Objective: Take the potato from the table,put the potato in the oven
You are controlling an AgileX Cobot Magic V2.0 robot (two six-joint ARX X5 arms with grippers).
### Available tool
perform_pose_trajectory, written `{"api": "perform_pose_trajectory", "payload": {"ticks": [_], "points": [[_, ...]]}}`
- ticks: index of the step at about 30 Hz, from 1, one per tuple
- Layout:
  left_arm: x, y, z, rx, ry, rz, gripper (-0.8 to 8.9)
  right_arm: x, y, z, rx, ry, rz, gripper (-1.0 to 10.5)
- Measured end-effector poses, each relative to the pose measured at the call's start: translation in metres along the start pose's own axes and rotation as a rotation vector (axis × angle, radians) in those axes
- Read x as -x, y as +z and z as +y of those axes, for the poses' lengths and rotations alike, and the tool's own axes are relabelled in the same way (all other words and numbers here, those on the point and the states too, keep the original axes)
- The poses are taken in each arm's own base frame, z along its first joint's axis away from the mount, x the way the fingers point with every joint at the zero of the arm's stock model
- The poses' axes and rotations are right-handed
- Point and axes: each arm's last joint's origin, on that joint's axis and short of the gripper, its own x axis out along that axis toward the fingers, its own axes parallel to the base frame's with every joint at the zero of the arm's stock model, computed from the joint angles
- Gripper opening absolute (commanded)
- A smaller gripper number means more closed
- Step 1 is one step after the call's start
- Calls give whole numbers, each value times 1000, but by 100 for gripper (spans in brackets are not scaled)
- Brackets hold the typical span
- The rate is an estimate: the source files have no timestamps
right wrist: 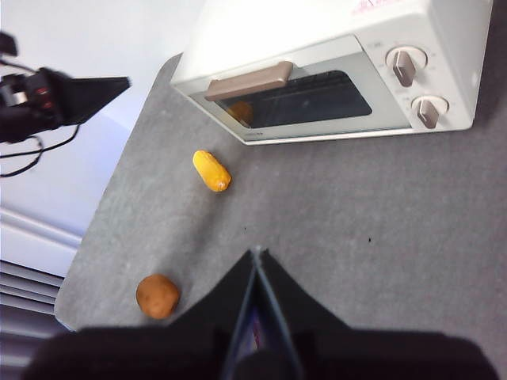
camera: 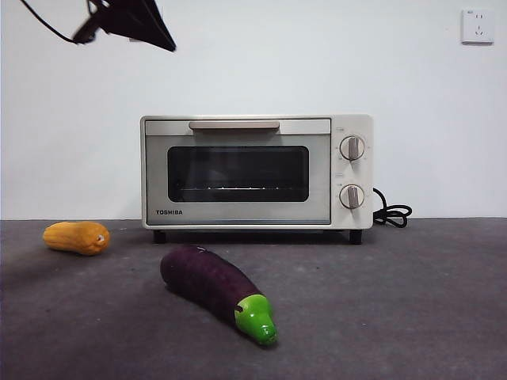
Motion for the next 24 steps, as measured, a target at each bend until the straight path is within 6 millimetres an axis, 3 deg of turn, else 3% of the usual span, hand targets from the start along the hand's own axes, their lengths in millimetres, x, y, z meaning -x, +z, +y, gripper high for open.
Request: {"api": "perform_pose_trajectory", "payload": {"ticks": [7,14,24], "points": [[-39,12,9,3,-4,36,-6,2,4,3,19,5,-13,-1],[-76,4,19,18,3,100,-6,2,4,3,19,5,-12,-1],[-95,-5,22,12,70,122,-6,1,4,2,21,5,-11,-1]]}}
